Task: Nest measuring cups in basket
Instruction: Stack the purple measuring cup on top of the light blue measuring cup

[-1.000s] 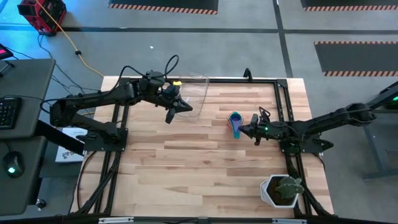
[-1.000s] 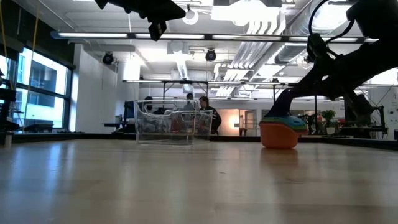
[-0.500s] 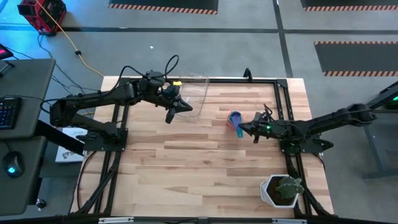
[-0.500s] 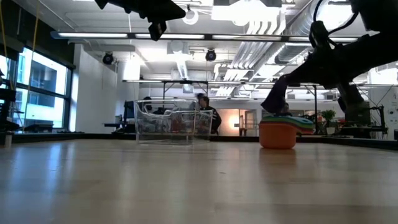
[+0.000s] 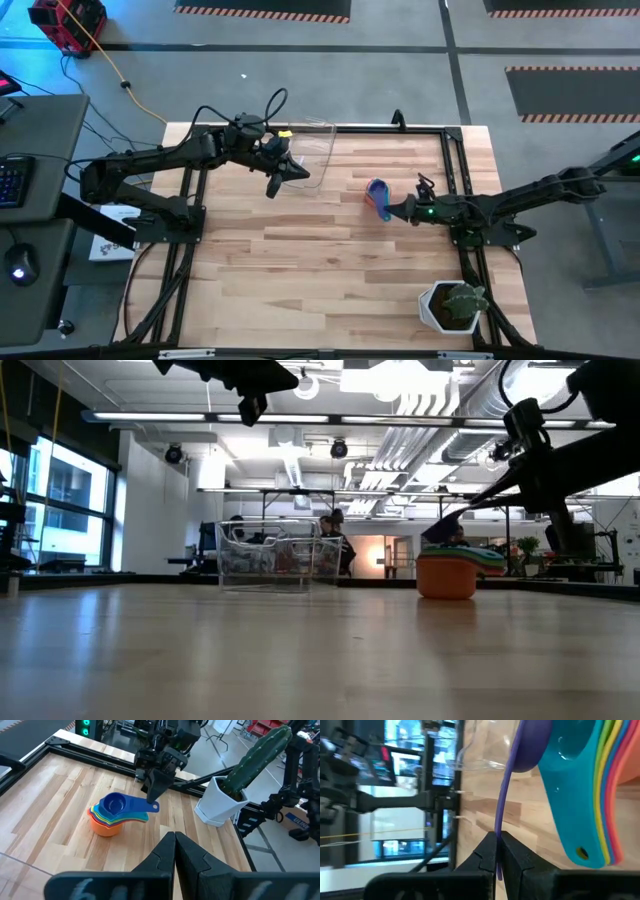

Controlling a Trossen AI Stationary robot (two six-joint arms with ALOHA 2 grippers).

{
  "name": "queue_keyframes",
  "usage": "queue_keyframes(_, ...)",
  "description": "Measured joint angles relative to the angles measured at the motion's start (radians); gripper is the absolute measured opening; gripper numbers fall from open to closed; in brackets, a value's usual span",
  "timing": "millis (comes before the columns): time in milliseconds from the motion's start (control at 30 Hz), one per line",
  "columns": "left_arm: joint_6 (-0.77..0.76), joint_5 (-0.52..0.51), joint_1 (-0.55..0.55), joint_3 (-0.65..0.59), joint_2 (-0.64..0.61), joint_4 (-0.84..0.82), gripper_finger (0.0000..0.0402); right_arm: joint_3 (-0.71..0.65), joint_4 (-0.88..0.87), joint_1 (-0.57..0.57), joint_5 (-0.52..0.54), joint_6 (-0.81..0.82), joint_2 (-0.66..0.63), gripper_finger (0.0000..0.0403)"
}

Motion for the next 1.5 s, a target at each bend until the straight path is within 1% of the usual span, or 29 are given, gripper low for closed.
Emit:
queue_keyframes(100, -0.003, 0.000, 0.000, 0.000, 0.000, 0.000, 0.0000, -0.046, 0.089, 0.000, 0.009, 0.010, -0.001, 0.0000)
queue_keyframes(167, -0.009, 0.000, 0.000, 0.000, 0.000, 0.000, 0.0000, -0.075, 0.088, 0.000, -0.006, 0.060, 0.001, 0.0000)
queue_keyframes(233, -0.020, 0.000, 0.000, 0.000, 0.000, 0.000, 0.0000, -0.073, 0.071, 0.000, -0.008, 0.102, -0.001, 0.0000)
queue_keyframes(367, -0.035, 0.000, 0.000, 0.000, 0.000, 0.000, 0.0000, -0.068, 0.064, 0.000, 0.008, 0.105, -0.001, 0.0006)
queue_keyframes(500, -0.034, 0.000, 0.000, 0.000, 0.000, 0.001, 0.0000, -0.067, 0.066, 0.000, 0.020, 0.092, -0.002, 0.0021)
queue_keyframes(633, -0.034, 0.000, 0.000, 0.000, 0.000, 0.002, 0.0000, -0.067, 0.060, 0.000, 0.022, 0.097, -0.002, 0.0058)
queue_keyframes(767, -0.034, 0.000, 0.000, 0.000, 0.000, 0.002, 0.0000, -0.067, 0.059, -0.009, 0.018, 0.092, -0.002, 0.0118)
queue_keyframes(833, -0.035, 0.000, 0.000, 0.000, 0.000, 0.002, 0.0000, -0.067, 0.058, -0.025, -0.017, 0.091, -0.002, 0.0146)
queue_keyframes(933, -0.034, 0.000, 0.000, 0.000, 0.000, 0.003, 0.0000, -0.067, 0.052, -0.055, -0.114, 0.090, -0.002, 0.0172)
queue_keyframes(1000, -0.034, 0.000, 0.000, 0.000, 0.000, 0.003, 0.0000, -0.067, 0.052, -0.072, -0.156, 0.089, -0.002, 0.0177)
queue_keyframes(1133, -0.035, 0.000, 0.000, 0.000, 0.000, 0.003, 0.0000, -0.066, 0.082, -0.103, -0.171, 0.089, -0.002, 0.0178)
queue_keyframes(1333, -0.035, 0.000, 0.000, 0.000, 0.000, 0.003, 0.0000, -0.066, 0.061, -0.145, -0.247, 0.083, -0.039, 0.0179)
queue_keyframes(1433, -0.034, 0.000, 0.000, 0.000, 0.000, 0.003, 0.0000, -0.064, 0.059, -0.163, -0.249, 0.083, -0.071, 0.0179)
queue_keyframes(1500, -0.034, 0.000, 0.000, 0.000, 0.000, 0.003, 0.0000, -0.024, 0.024, -0.170, -0.249, 0.080, -0.083, 0.0179)
